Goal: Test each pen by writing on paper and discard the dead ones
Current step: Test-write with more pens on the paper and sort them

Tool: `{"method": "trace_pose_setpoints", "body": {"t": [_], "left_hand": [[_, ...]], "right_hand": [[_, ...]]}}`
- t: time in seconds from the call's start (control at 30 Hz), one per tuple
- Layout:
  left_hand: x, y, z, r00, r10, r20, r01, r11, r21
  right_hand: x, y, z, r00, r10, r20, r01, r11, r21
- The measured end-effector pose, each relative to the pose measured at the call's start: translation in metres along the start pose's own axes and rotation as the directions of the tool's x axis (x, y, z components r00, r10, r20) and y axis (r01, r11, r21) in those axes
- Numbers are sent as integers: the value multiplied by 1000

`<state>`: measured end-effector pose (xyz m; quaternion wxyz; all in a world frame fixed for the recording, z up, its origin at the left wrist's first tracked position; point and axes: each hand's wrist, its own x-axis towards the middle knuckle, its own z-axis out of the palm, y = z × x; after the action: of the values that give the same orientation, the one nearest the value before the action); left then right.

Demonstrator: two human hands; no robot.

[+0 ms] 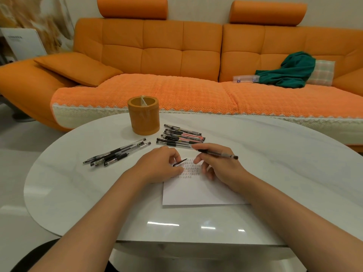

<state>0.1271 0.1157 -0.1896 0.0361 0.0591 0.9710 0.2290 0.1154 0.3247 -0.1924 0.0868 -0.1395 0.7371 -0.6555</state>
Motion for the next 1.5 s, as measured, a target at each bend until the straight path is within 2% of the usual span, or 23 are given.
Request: {"method": "trace_pose_setpoints", "body": {"t": [0.1,0.23,0.3,0.37,0.43,0.5,0.53,0.67,0.8,1.03,1.17,1.3,1.5], "left_hand": [[-2,1,-1,999,10,-48,-11,1000,-23],[-4,0,-2,994,4,-110,-10,998,-59],[-4,-2,-3,991,-5,-131,-9,994,-105],[-3,-2,-4,988,-9,-154,-16,986,-164],[-2,-1,-5,984,-20,-176,-18,977,-212],[-2,0,-5,984,-24,-177,-20,970,-241],[-2,0,-6,985,-22,-171,-22,969,-247],[-3,2,-7,987,-12,-159,-25,972,-233],[-5,2,-7,987,8,-158,-45,971,-236],[-8,5,-6,987,48,-153,-84,968,-237],[-9,9,-7,989,87,-122,-116,961,-250],[-12,14,-6,997,74,-35,-81,951,-298],[-17,19,-3,986,148,77,-107,914,-392]], "right_hand": [[1,-5,-3,997,-4,73,-1,997,73],[7,-20,-11,988,116,102,-141,948,286],[9,-25,-15,986,123,113,-154,931,330],[9,-27,-16,992,83,96,-103,970,220],[10,-25,-18,999,12,37,-8,992,-123],[12,-21,-19,998,-64,19,65,876,-478],[12,-19,-19,996,-87,25,86,811,-579],[8,-15,-17,980,-193,58,163,589,-791],[7,-16,-15,964,-246,101,224,547,-807],[9,-13,-11,960,-244,140,249,507,-825],[9,-10,-5,932,-287,221,338,470,-815],[5,-5,1,890,-315,330,422,294,-857],[3,-6,11,874,-352,333,394,114,-912]]}}
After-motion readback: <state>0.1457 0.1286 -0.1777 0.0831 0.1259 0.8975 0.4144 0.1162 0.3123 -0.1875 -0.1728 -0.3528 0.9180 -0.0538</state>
